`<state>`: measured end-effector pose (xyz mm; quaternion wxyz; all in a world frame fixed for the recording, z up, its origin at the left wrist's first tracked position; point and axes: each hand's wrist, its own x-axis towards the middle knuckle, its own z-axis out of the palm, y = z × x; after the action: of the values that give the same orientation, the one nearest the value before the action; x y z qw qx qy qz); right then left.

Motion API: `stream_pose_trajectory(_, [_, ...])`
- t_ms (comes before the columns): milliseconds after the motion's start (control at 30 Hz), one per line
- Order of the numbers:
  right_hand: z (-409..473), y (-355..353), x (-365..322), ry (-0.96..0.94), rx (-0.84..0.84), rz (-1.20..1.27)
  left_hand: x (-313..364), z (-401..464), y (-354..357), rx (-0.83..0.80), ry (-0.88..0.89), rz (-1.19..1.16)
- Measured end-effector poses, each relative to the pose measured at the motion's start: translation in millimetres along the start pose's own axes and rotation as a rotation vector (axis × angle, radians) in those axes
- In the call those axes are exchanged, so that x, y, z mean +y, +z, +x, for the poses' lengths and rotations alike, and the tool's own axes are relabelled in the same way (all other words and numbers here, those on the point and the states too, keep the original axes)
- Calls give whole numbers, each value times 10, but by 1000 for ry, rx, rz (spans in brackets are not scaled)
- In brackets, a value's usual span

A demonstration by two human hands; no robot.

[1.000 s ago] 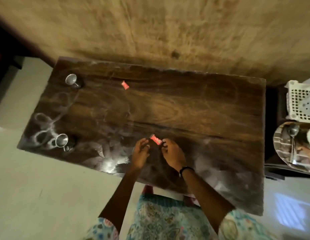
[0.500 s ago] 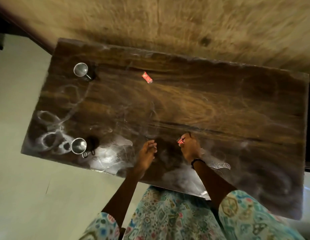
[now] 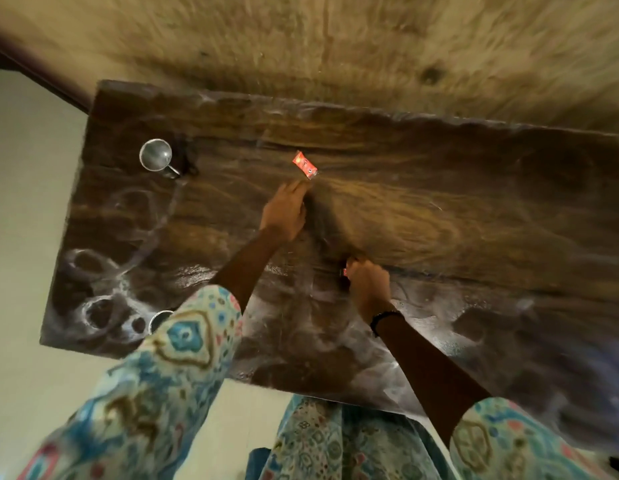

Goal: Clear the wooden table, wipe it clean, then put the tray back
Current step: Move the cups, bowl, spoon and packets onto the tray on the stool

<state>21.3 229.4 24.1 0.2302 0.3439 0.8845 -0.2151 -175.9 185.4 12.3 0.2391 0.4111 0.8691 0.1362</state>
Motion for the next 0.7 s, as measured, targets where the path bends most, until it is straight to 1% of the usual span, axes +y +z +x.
stream_pose_trajectory(100, [80, -60, -6, -11, -25, -63, -43, 426, -122, 4, 91, 133])
stream_pose_trajectory(267, [163, -70, -13, -6, -26, -25, -111, 755, -39, -58, 127, 228])
stream_pose_trajectory(367, [186, -28, 16, 9, -28, -12, -138, 761, 64, 12, 111, 291])
stream_pose_trajectory(433, [191, -7, 33, 17, -16, -8, -147, 697, 141, 48, 82, 278])
stream_pose_trajectory(500, [202, 10, 52, 20, -1, 9, -127, 584, 216, 77, 0, 119])
stream_pose_trajectory(567, [235, 16, 104, 57, -1, 94, -34, 389, 321, 73, -86, -196])
stream_pose_trajectory(633, [261, 49, 214, 138, 55, 329, 125, 125, 447, 3, -177, -558])
stream_pose_trajectory(667, [247, 68, 285, 175, 100, 506, 203, -7, 531, -32, -215, -656])
stream_pose_trajectory(700, [208, 65, 355, 200, 157, 681, 285, -132, 617, -60, -251, -696])
